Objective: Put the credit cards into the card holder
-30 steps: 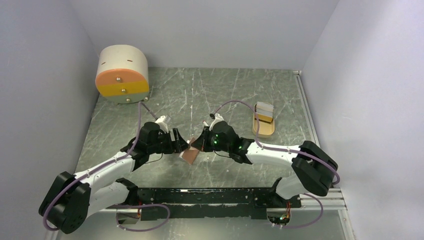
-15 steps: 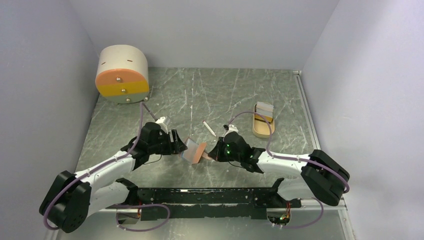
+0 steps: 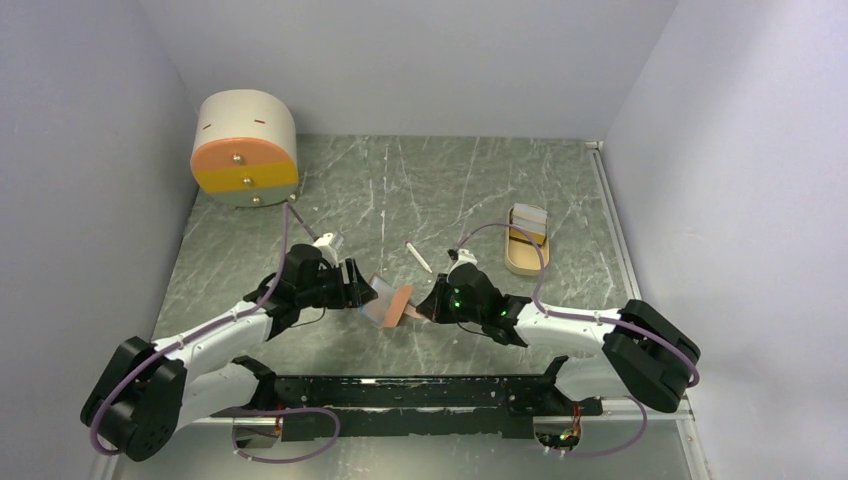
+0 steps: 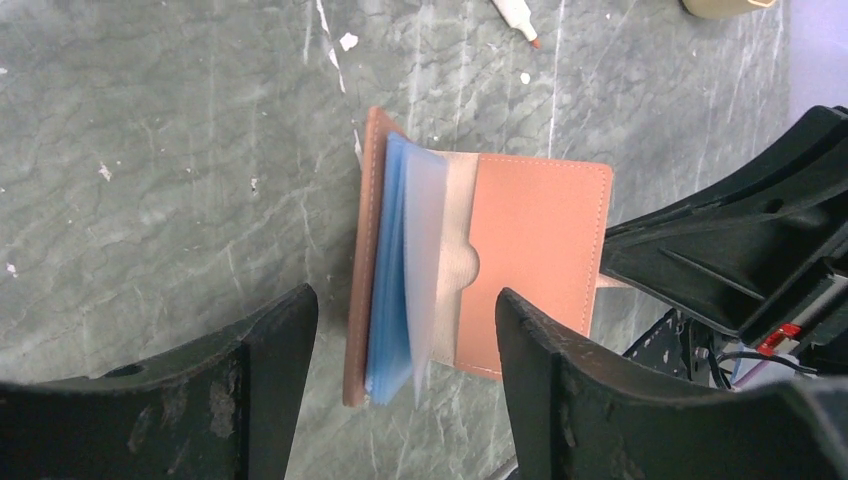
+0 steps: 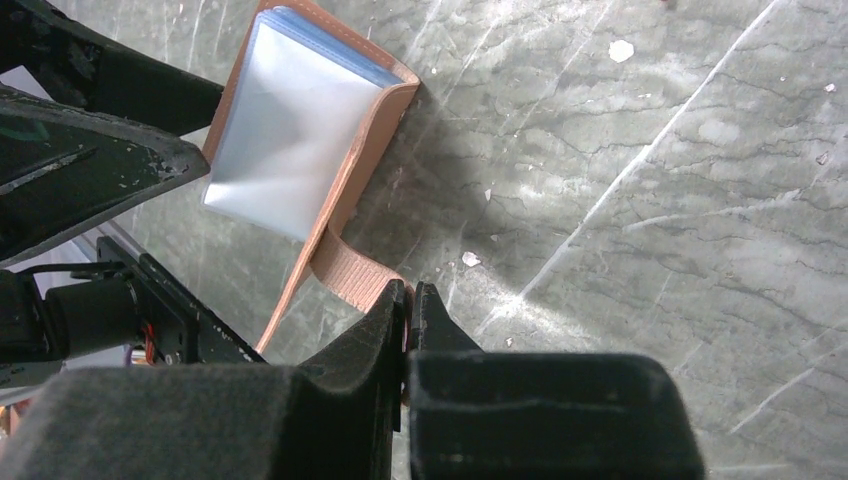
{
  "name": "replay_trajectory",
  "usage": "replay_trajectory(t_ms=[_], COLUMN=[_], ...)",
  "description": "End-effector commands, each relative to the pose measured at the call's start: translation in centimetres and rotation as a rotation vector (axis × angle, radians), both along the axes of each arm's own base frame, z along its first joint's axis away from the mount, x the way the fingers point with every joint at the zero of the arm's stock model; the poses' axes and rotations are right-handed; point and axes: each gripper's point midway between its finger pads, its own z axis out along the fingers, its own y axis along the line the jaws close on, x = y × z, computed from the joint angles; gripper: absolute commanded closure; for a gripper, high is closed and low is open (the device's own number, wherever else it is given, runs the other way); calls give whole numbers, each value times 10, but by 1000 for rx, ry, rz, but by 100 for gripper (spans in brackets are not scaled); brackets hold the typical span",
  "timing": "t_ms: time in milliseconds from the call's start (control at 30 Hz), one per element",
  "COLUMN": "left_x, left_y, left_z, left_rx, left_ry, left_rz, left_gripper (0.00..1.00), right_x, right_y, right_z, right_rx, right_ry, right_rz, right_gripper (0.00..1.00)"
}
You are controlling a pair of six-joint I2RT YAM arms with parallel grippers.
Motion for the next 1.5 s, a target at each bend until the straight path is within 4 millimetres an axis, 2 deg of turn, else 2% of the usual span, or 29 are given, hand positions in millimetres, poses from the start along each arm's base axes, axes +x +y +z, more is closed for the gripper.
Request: replay_trajectory(t_ms=[0, 267, 433, 667, 1100, 1467], left_x=[3, 2, 2, 1, 2, 1], left_y=[-8, -15, -17, -19, -14, -12], left_z=[13, 12, 9, 11, 9, 6], left_rx=[-49, -71, -62, -81, -67, -68], left_ry=[-62, -54, -44, -51, -64, -69], left_rz=[-43, -84, -95, -101, -77, -68], left_gripper=[31, 39, 38, 50, 57, 59], right_x=[8, 11, 11, 13, 13, 12], right_y=[-3, -9, -12, -16, -17, -18], right_z=[-1, -2, -8, -13, -21, -23], right_rx=[-18, -29, -42, -51, -54, -52], right_ry=[-23, -28, -17, -12, 7, 16], right_rz=[-17, -28, -31, -39, -38, -37], right_gripper=[100, 100, 100, 100, 100, 100])
